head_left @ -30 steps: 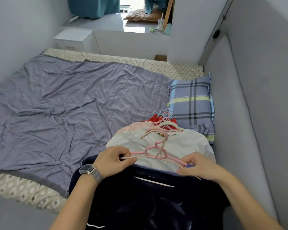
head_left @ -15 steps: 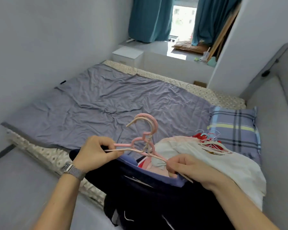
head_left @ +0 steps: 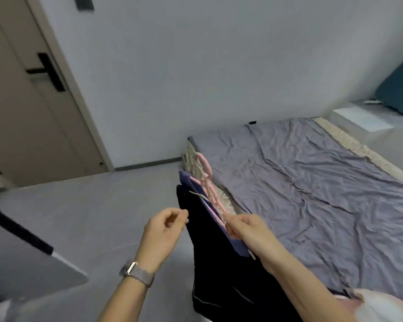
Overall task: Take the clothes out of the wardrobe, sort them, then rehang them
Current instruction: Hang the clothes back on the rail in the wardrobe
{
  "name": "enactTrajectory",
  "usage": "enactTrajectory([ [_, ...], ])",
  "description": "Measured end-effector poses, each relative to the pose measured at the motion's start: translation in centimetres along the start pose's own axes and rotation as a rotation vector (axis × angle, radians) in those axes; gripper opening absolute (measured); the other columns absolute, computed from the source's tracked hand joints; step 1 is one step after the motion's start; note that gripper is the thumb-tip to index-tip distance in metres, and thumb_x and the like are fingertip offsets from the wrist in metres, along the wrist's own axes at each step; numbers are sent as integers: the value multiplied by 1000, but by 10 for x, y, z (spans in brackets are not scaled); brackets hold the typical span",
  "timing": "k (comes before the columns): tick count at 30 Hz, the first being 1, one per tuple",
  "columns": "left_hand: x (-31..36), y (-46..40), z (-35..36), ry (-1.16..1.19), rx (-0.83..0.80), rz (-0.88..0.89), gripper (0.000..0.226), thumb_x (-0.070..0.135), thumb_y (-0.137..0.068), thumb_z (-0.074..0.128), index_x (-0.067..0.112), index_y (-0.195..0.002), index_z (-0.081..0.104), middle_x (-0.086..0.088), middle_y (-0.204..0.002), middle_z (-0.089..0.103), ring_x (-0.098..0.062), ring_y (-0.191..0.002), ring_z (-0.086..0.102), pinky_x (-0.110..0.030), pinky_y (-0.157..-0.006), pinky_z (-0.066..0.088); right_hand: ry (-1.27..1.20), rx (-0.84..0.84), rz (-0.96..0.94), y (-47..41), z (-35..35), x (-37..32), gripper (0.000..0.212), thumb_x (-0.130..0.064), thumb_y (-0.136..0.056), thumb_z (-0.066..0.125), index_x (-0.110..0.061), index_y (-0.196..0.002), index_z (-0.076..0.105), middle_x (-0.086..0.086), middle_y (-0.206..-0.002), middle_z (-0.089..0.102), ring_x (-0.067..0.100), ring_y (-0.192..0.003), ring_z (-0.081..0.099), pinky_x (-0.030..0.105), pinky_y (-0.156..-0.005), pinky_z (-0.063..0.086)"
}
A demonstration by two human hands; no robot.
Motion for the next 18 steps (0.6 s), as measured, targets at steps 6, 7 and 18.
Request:
enactTrajectory([
  [6,-28,17,-26,202,-60,-166,24,22,-99,40,23,-96,64,9,-89,66,2,-74,57,-16,-65,47,14,-240,-50,-35,99,-20,44,-17,-98,50,-11,-55,42,-3,-43,33,6,-42,28,19,-42,19],
  [7,-31,14,-34,207,-8,-162,24,22,-99,41,21,-96,64,8,-86,65,2,-73,56,-16,-64,47,7,-297,-56,-40,112,-23,43,-18,-97,50,-10,-56,44,-1,-45,33,8,-45,28,21,-44,19],
  [18,-50,-8,-145,364,580,-232,25,23,-94,53,8,-75,56,-2,-64,51,-6,-61,46,-17,-55,38,86,-775,-101,-88,230,-79,54,-22,-92,57,-20,-40,39,-1,-43,33,13,-45,27,26,-44,20],
])
Point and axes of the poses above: each hand's wrist, its own y-axis away from the middle knuckle, its own z-axis out of the palm, x = y × z, the point moved 4 cm from there along -y, towards the middle knuckle
